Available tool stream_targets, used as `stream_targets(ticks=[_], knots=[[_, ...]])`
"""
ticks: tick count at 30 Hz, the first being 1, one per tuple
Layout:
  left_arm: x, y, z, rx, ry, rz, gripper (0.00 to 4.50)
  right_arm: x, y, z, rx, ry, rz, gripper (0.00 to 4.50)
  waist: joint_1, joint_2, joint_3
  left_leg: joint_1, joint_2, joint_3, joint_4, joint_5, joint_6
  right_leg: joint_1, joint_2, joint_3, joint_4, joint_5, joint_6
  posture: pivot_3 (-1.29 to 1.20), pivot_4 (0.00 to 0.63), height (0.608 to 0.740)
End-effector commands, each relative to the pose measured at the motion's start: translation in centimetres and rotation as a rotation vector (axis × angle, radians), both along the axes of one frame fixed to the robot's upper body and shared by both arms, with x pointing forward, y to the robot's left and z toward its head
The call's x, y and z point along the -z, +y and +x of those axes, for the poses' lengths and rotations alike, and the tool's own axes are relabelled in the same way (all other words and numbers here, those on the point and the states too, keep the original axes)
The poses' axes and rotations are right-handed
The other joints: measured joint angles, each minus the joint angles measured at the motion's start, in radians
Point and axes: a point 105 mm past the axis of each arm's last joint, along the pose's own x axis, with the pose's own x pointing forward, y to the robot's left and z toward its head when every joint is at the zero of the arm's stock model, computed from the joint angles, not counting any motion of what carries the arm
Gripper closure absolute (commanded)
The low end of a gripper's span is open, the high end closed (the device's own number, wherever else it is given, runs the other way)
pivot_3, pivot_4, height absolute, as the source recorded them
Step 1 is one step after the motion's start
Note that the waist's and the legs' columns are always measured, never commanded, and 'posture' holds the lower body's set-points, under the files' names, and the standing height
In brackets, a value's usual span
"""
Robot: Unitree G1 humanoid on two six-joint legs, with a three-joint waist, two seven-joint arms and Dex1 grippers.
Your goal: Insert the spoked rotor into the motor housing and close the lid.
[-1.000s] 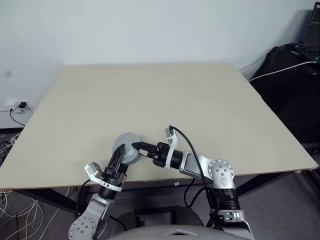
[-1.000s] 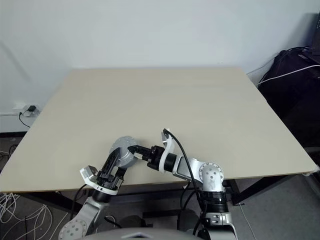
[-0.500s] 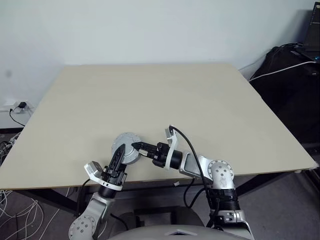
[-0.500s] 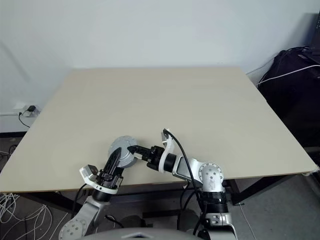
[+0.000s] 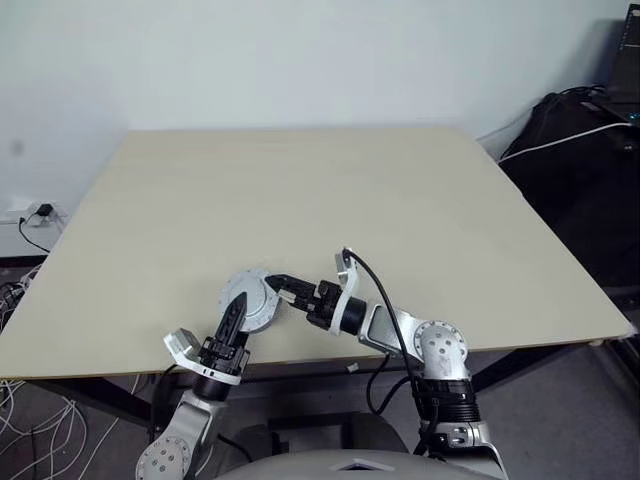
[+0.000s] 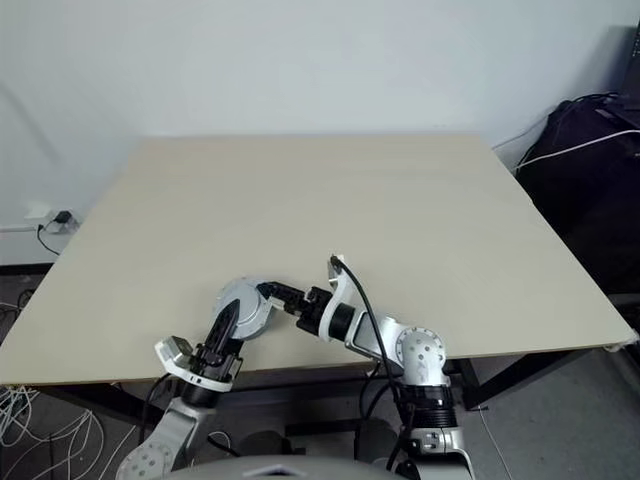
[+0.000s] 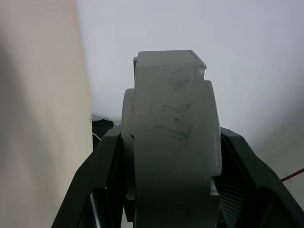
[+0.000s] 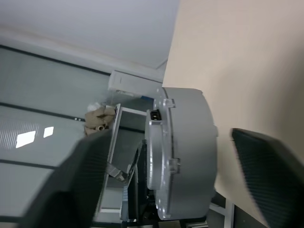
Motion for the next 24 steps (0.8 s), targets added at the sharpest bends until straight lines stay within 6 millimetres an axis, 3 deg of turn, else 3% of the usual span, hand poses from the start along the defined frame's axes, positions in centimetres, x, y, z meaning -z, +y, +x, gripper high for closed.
stream_targets(ticks=[1,12,24], knots=[[-1.6,-0.5,0.6,-0.019,-0.075,-0.044,2.36,-1.5,0.5,0.2,0.013,-0.046,0.045,0.0,0.0,0.0,0.0,0.0,0.0,0.0,0.0,0.0,0.0,0.0,0.0,0.0,0.0,0.0,0.0,0.0,0.0,0.74],[-1.8,1.3,1.2,-0.162,-0.072,0.004,2.36,0.8,-2.0,3.2,0.25,-0.052,-0.154,0.0,0.0,0.0,0.0,0.0,0.0,0.0,0.0,0.0,0.0,0.0,0.0,0.0,0.0,0.0,0.0,0.0,0.0,0.74],[-3.9,3.8,3.7,-0.44,-0.037,0.112,2.36,0.2,-3.0,2.5,0.224,-0.4,-0.35,0.0,0.01,-0.002,-0.001,0.0,-0.001,0.0,0.001,0.001,-0.001,0.001,0.0,0.0,0.0,0.0,0.0,0.0,0.0,0.74]])
